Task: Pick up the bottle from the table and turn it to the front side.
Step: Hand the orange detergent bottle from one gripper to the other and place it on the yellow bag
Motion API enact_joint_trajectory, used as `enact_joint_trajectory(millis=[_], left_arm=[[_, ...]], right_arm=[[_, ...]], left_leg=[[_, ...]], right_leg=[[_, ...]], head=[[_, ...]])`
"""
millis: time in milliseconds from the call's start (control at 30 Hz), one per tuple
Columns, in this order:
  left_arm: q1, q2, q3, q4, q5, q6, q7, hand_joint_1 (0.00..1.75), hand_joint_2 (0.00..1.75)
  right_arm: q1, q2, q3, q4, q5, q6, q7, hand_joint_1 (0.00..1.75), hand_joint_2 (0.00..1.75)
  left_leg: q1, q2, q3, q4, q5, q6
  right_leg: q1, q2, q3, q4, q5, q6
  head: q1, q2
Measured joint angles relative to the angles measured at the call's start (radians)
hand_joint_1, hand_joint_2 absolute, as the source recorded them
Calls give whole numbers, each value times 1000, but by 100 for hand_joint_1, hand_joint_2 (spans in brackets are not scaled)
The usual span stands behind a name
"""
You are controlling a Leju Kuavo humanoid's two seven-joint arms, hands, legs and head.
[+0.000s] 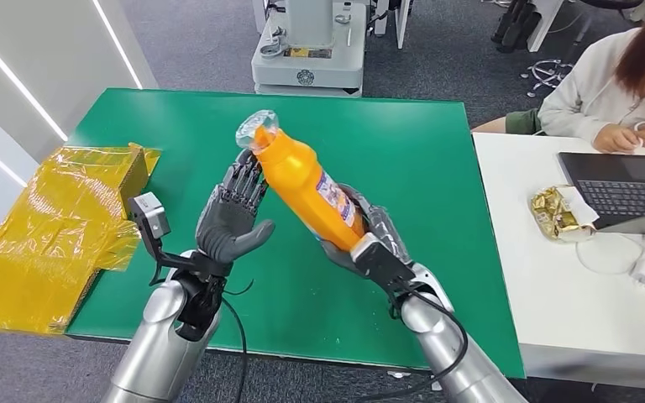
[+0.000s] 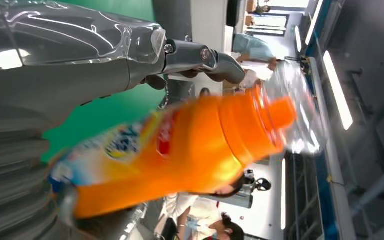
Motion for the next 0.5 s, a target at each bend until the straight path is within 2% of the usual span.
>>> enact_joint_trajectory(millis=[233, 500], left_arm=[[-35, -5, -4, 1, -13, 17, 1, 0, 175], [-61, 2, -3, 14, -56, 37, 12, 0, 175]], right_arm=[[-54, 64, 38, 73, 46, 8, 27, 175, 175], [-67, 90, 97, 106, 130, -12, 60, 175, 175]], left_leg=[[0, 0, -1, 0, 0, 0], [0, 0, -1, 0, 0, 0]], right_leg=[[0, 0, -1, 0, 0, 0], [0, 0, -1, 0, 0, 0]], head=[[0, 0], [0, 0]])
